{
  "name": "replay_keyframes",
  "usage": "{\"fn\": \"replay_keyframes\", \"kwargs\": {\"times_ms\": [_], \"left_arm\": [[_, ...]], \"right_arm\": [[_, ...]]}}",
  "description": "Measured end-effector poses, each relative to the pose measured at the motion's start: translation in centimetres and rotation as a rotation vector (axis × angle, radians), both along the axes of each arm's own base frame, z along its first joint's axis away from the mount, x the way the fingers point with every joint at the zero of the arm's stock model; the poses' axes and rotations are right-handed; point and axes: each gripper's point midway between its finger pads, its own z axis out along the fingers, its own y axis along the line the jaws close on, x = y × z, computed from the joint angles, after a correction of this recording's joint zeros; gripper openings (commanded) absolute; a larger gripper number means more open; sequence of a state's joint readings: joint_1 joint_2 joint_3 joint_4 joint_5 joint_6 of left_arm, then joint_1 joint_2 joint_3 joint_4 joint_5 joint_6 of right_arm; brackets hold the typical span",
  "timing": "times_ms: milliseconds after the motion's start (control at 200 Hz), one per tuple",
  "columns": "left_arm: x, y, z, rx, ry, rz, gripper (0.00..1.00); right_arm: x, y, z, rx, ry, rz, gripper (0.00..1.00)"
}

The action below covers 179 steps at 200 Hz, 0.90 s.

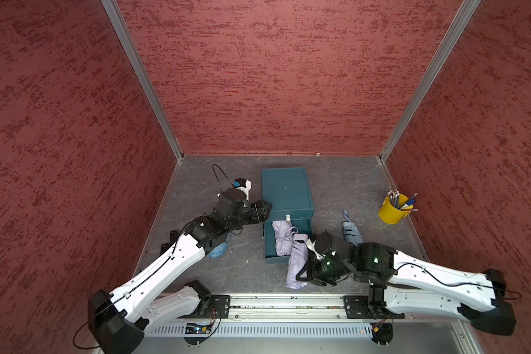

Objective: Place the umbrella in the drawer by color
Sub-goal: Place the umbrella in the drawer.

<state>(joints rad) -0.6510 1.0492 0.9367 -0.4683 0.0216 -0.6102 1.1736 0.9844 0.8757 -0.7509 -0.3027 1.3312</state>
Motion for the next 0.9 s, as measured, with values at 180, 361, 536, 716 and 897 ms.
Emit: {"fn": "replay_keyframes", "kwargs": {"times_ms": [180, 361, 536, 716, 897], "left_arm": [[0.9, -0.6, -1.5, 0.042, 0.023, -0.007, 0.77], [1.2, -0.8, -1.9, 0.051, 0.026, -0.010, 0.75], [1.3, -0.7, -1.9, 0.058, 0.020, -0.013, 0.74], [1.6, -0.4, -1.9, 0.060, 0.016, -0.005, 0.74], [2.0, -0.4, -2.0, 0.057, 0.013, 0.001, 0.74]], "right_arm": [[2.0, 0.5, 0.6, 0.048, 0.022, -0.054, 0.06], [3.5, 0.5, 0.8, 0.073, 0.049, -0.086, 0.36], [5.0, 0.1, 1.3, 0.079, 0.022, -0.098, 0.55], [6.0, -0.9, 3.1, 0.030, -0.071, -0.103, 0.45], [5.6, -1.8, 2.1, -0.047, -0.113, -0.090, 0.57]]}}
